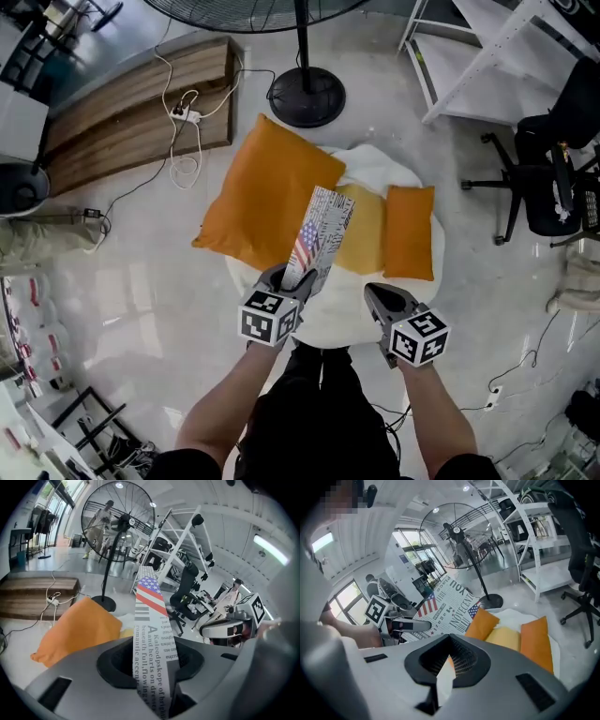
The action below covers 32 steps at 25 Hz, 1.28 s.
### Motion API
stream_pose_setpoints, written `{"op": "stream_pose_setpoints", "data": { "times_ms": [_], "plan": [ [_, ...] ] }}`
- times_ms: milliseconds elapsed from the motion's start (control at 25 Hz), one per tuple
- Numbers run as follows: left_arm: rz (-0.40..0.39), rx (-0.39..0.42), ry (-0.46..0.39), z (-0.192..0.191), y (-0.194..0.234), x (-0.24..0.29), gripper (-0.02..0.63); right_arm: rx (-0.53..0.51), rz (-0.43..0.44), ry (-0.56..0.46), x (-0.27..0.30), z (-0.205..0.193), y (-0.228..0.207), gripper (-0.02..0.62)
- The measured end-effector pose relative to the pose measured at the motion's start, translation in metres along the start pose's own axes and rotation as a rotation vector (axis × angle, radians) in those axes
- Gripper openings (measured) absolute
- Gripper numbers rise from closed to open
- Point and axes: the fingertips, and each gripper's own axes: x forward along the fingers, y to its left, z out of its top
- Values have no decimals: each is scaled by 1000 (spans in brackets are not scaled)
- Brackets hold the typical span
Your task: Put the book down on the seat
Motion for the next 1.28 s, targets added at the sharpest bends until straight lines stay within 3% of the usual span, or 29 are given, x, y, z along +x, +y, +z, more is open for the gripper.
{"op": "stream_pose_setpoints", "data": {
  "times_ms": [360, 600, 880, 1160, 1280],
  "plan": [
    [4, -72, 68, -90, 53, 93, 156, 8, 13, 34, 90, -50, -59, 15],
    [13, -96, 139, -145, 83, 139, 156, 41, 20, 87, 125, -105, -80, 15],
    [9, -113, 179, -180, 106, 182, 156, 67, 20, 126, 139, -152, -100, 15],
    [-74, -204, 170, -205, 99, 219, 156, 115, -10, 111, 134, -180, -116, 15],
    [-79, -196, 199, -215, 99, 231, 156, 140, -12, 111, 132, -192, -117, 15]
  ]
}}
